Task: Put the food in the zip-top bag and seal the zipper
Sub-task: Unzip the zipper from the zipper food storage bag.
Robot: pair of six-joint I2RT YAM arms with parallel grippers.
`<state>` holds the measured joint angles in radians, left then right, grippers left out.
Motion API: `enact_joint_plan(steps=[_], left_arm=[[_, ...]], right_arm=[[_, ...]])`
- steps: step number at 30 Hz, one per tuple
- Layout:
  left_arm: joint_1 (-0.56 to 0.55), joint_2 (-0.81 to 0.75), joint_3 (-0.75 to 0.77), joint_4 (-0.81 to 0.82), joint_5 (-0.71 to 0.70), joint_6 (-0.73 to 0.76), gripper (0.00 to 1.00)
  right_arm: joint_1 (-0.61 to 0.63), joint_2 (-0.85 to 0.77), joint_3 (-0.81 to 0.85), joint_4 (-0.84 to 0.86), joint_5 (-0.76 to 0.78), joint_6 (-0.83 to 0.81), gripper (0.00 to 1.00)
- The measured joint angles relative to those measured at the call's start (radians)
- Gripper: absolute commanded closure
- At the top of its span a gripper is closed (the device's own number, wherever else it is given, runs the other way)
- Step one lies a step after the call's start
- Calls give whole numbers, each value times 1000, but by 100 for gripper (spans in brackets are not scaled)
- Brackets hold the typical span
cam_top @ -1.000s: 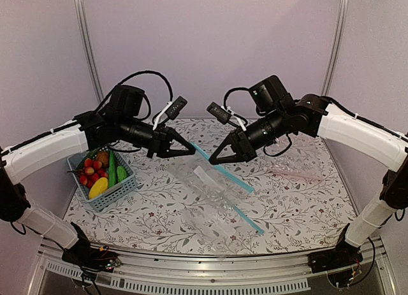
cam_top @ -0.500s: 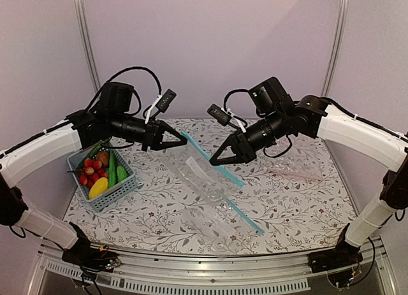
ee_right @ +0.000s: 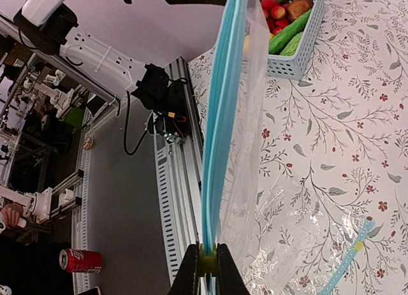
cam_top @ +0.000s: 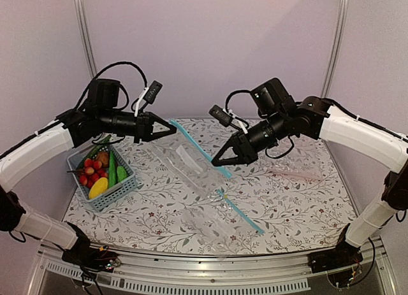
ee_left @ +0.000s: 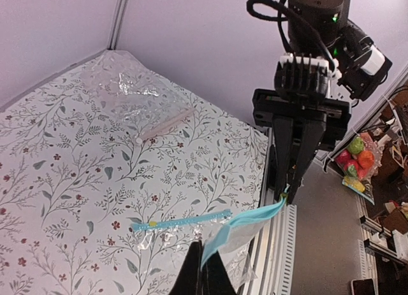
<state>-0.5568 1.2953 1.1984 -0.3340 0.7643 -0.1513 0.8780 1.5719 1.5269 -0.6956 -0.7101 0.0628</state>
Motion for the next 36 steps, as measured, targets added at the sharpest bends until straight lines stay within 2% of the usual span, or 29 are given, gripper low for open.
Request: enact_joint_plan(steps=[25,36], left_arm=[[61,-27,-16,14,-38,-18,100],[64,-27,-18,19,-38,-18,100]], right_arm=[[0,-10,-23,-8,29,0,100],[0,-13,-27,-8,47,0,96]])
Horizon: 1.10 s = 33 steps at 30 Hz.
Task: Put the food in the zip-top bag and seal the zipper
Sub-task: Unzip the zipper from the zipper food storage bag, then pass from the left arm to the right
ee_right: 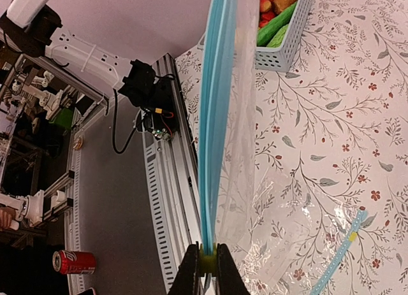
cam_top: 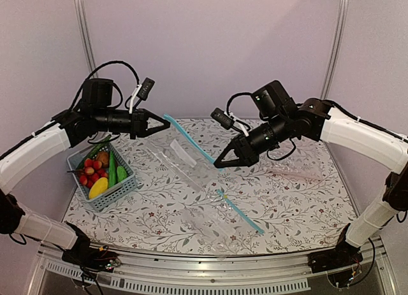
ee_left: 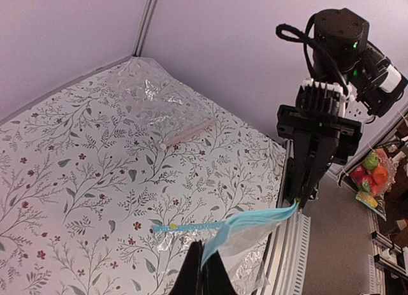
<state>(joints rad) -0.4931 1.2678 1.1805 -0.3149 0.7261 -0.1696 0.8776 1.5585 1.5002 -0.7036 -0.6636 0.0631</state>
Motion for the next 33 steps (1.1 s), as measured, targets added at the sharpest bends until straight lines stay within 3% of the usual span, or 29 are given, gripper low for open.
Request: enact_joint_plan(steps=[3,7,10,12,17,22,33], left_arm=[[0,0,0,1,6,0,100],[-3,0,0,13,45,6,100],[-29,0,0,13,87,30,100],[-64,0,0,0,110,55,100],[-150,3,4,-52,160,116,100],[-166,21,10,-75,179,138,100],[-174,42,12,-92,179,142,100]], right_arm=[[0,0,-2,0,0,0,88],[0,-8,-7,-8,10,-2,53],[0,-27,-26,6,41,18,36],[0,-48,-43,25,80,26,31],[0,-136,-90,104,210,43,27],[1,-225,-120,180,269,50,28],[50,-195,-134,220,314,52,33]])
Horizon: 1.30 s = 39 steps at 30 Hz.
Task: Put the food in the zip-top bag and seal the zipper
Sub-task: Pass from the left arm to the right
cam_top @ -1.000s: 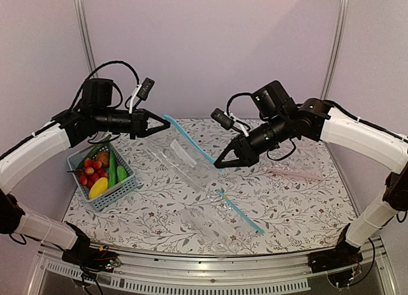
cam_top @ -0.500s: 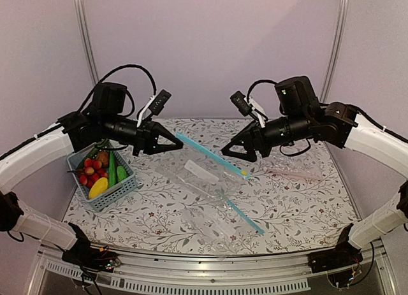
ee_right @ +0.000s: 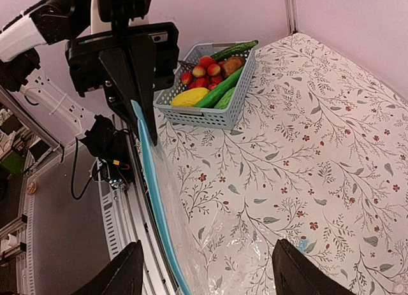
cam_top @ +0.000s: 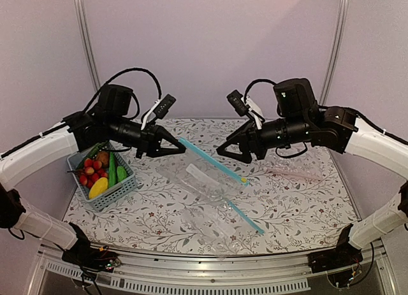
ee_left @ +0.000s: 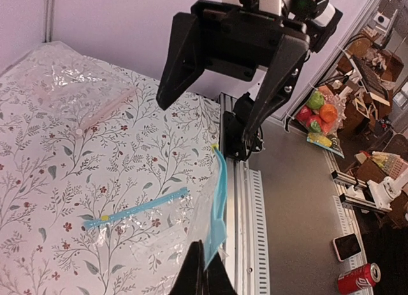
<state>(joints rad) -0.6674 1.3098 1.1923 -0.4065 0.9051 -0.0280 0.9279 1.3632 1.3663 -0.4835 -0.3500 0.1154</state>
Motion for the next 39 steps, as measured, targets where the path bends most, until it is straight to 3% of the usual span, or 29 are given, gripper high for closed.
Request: enact_joint_plan(steps=[25,39], left_arm=[[0,0,3,-3,-1,2,100],[0,0,3,-3,-3,2,100]], right_arm=[[9,79,-1,-3,-30,0,45],[10,123,3,-24,-89,-3,71]])
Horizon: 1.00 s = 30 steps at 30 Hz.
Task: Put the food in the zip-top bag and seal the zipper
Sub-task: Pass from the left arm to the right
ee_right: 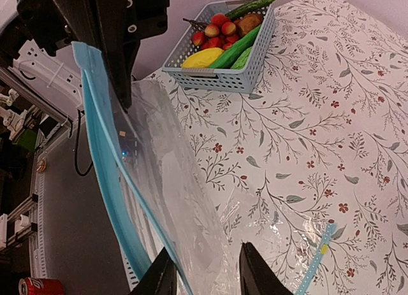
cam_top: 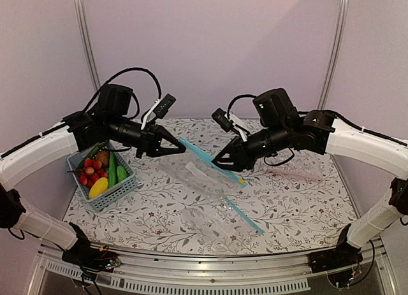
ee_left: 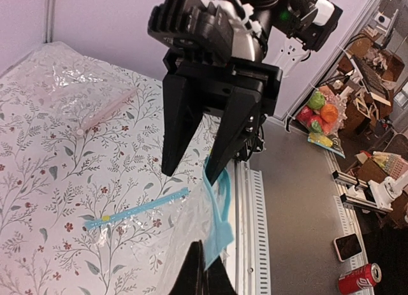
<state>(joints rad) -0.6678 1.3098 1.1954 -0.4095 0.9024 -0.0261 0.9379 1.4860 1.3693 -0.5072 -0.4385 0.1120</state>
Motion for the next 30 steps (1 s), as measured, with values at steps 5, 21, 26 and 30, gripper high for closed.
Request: enact_joint_plan(steps=[5,21,26,30], left_arm=[[0,0,0,0,-12,0,100],[-3,-42,-16,9,-288,-7,19],[-5,-174,-111,109,-511,-151,19],[-11,-237,-211,256,-627,-348,19]], right_arm=[[2,12,16,-3,-17,5,97],[5,2,-5,-6,189,69,100],[6,-26,-37,-30,355,100,100],[14,-31,-43,-37,495,135,100]])
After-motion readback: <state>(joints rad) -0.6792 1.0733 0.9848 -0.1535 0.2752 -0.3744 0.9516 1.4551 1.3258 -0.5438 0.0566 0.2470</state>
